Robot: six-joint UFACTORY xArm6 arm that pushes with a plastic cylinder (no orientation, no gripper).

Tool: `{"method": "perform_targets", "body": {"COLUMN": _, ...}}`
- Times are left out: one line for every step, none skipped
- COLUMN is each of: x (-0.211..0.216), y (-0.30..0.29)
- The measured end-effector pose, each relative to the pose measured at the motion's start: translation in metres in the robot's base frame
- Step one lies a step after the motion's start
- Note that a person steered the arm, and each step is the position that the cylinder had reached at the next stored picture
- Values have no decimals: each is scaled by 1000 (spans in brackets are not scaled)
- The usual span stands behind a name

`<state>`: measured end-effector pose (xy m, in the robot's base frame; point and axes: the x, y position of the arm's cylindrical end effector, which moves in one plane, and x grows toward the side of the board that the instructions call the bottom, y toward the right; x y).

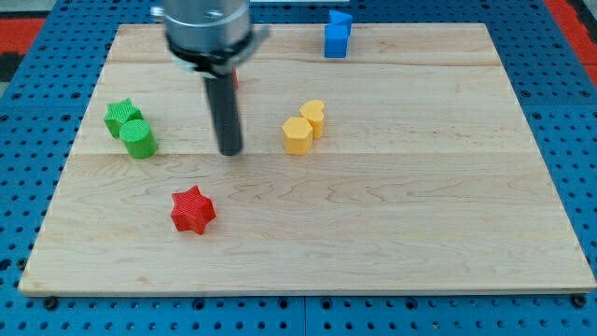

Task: Push the red circle into the red star

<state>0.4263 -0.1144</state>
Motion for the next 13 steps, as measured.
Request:
{"method": "perform_targets", "body": {"x": -52, "y": -19}}
{"method": "perform_targets", "body": {"x": -65, "y": 2}}
{"method": "perform_targets", "body": {"x": -55, "y": 28}}
{"method": "perform_targets", "body": {"x": -44, "y": 57}}
{"method": "perform_targets", "body": {"x": -52, "y": 60}}
{"method": "perform_targets", "body": {"x": -92, "y": 58}}
{"method": "perform_targets", "body": {"x": -144, "y": 36}}
{"method": "perform_targets", "body": {"x": -111, "y": -23}}
{"method": "perform_targets", "body": {"x": -94, "y": -35}}
{"method": "perform_targets", "body": {"x": -114, "y": -67}}
{"method": "perform_targets", "body": {"x": -57, "y": -66}}
{"method": "perform_targets", "body": {"x": -13, "y": -23}}
{"method": "perform_targets", "body": {"x": -22, "y": 9}}
